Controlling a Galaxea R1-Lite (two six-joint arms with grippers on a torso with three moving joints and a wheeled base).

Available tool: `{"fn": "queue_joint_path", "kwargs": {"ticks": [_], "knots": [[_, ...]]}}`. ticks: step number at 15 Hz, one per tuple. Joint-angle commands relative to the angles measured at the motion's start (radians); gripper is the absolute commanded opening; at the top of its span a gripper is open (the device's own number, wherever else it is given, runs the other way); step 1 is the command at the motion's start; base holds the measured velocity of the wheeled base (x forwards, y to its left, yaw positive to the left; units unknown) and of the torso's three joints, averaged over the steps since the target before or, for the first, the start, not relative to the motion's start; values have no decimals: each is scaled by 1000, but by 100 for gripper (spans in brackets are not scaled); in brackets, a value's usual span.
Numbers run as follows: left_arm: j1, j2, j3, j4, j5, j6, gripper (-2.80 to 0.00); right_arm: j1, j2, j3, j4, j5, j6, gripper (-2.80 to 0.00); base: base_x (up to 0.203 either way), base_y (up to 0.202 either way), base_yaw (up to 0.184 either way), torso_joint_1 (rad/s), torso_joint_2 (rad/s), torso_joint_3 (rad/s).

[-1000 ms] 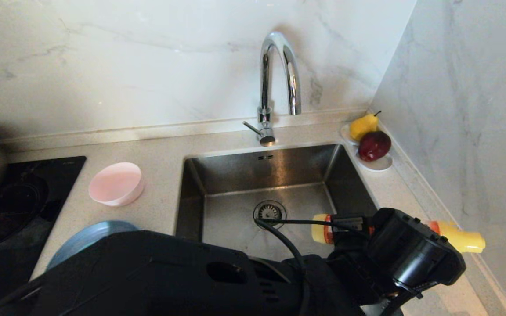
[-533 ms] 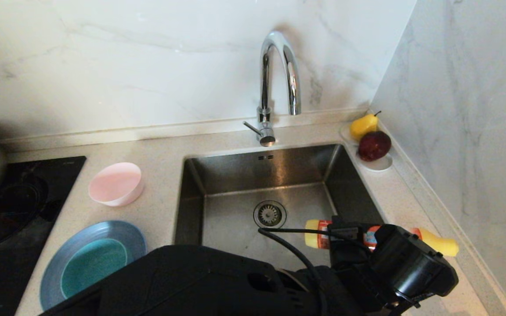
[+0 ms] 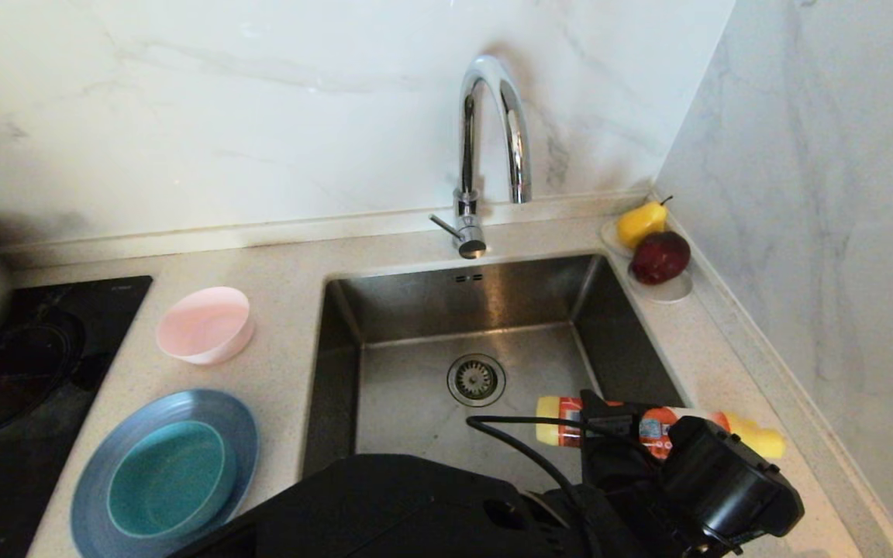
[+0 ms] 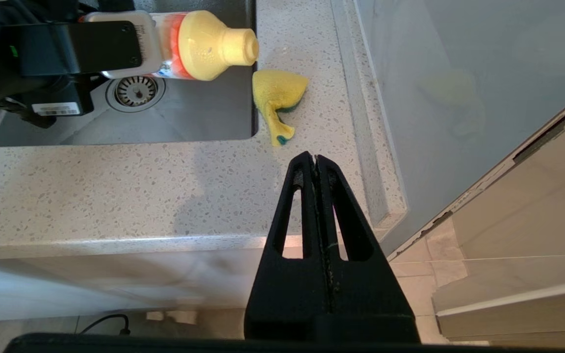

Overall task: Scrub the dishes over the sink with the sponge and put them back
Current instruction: Squeeze it onto the sponge

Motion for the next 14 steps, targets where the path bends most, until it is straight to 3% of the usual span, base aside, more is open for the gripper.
{"fn": "queue_joint_path", "kwargs": {"ticks": [1,10,14], "knots": [[0,31,-30,-1,28,11,-280,0,0,0,1,0,0,-280,0,0,0,0,0,0],[0,87,-70,-1,60,44,-280,0,0,0,0,0,0,-280,0,0,0,0,0,0],[0,104,-88,0,93,90,-280,0,0,0,0,0,0,-280,0,0,0,0,0,0]]}}
